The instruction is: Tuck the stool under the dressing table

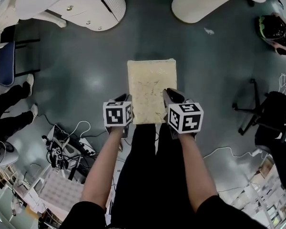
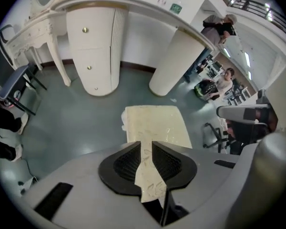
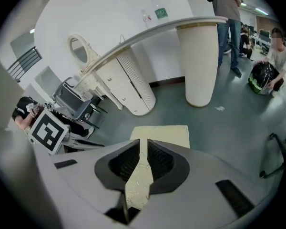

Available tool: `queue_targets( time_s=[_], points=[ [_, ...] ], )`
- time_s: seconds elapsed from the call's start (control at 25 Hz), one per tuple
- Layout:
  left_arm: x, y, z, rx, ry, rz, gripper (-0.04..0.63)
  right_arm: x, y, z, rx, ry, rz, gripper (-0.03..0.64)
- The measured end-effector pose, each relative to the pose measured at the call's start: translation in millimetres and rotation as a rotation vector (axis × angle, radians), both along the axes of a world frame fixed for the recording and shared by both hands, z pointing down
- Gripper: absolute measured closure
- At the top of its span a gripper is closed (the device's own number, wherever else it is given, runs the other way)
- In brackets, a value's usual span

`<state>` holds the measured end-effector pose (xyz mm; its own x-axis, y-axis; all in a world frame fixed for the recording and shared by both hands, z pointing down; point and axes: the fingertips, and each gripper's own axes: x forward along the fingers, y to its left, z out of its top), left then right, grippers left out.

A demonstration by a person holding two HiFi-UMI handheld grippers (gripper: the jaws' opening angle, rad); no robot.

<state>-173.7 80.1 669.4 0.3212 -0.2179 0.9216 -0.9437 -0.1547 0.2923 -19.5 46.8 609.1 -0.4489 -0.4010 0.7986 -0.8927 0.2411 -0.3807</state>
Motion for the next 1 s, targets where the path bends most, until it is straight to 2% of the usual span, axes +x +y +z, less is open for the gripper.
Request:
queue_targets(
  time_s=[0.04,0.08,0.12,0.16,0.36,0.6,0.84,1.0],
  points=[
    [2.4,1.4,10.3,-0.025,0.011,-0.004,0.499,3.5,1.3,10.3,-0.019,-0.005,0.003,0.593],
    [4.4,2.4,19.9,-0.047,0.02,-0.007,0.469,7.0,3.2,21.4,-0.041,-0.005,0.003,0.508],
    [5.7,3.6,29.0,-0.067,0.027,-0.006,0.452,10.7,5.8,33.0,-0.065,-0.003,-0.001,0.452],
    [6.5,5.5,38.0,-0.086,0.03,-0.002,0.43,14.4,9.0,44.8,-0.088,-0.001,-0.007,0.437],
    [11.3,19.8,79.2,-0.189,0.069,0.0,0.338,38.5,24.8,98.3,-0.174,0.016,-0.052,0.382],
    [13.3,31.3,115.6,-0.28,0.131,-0.058,0.217,59.7,34.2,156.4,-0.273,-0.008,-0.019,0.337],
    [26.7,32.1,135.0,-0.317,0.202,-0.036,0.125,64.5,39.4,195.9,-0.363,-0.132,0.087,0.305],
    [31.9,28.8,144.3,-0.326,0.275,-0.069,0.094,62.9,42.4,203.1,-0.386,-0.245,0.122,0.287]
  ],
)
